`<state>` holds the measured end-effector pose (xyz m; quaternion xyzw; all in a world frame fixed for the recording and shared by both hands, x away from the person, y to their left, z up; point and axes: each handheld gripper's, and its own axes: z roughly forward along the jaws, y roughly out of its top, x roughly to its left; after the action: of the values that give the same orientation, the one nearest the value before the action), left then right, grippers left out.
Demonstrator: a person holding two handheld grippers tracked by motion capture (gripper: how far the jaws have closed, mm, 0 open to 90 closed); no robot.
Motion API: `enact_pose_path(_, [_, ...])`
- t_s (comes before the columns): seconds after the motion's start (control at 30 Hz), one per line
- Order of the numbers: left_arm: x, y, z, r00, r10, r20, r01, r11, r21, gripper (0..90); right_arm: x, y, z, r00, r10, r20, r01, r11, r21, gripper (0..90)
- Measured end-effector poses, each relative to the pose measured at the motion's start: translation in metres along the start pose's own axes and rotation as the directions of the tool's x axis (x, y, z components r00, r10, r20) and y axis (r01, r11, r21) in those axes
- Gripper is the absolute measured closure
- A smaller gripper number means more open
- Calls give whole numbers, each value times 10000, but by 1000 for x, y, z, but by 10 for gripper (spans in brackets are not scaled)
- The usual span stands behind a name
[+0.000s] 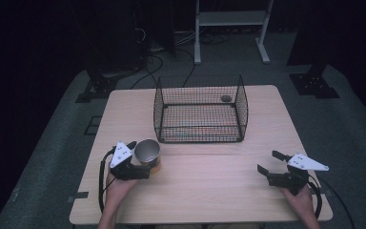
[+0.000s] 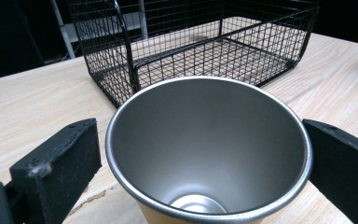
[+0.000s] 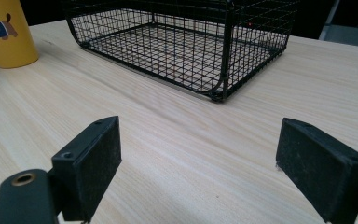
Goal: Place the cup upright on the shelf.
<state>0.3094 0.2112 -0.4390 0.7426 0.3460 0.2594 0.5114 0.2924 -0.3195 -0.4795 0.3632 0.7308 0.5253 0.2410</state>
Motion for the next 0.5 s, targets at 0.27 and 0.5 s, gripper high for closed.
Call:
enact_pose_path(0.27, [-1,-2,6,10000,68,3,-68,9995,308,1,0,0,0,10000,-7,0,7,10000,14,131])
enact_pose_path(0.5, [-1,-4,10,10000,30,-4,-29,9986,527,1,0,0,0,10000,-11,2,11,10000,11,131])
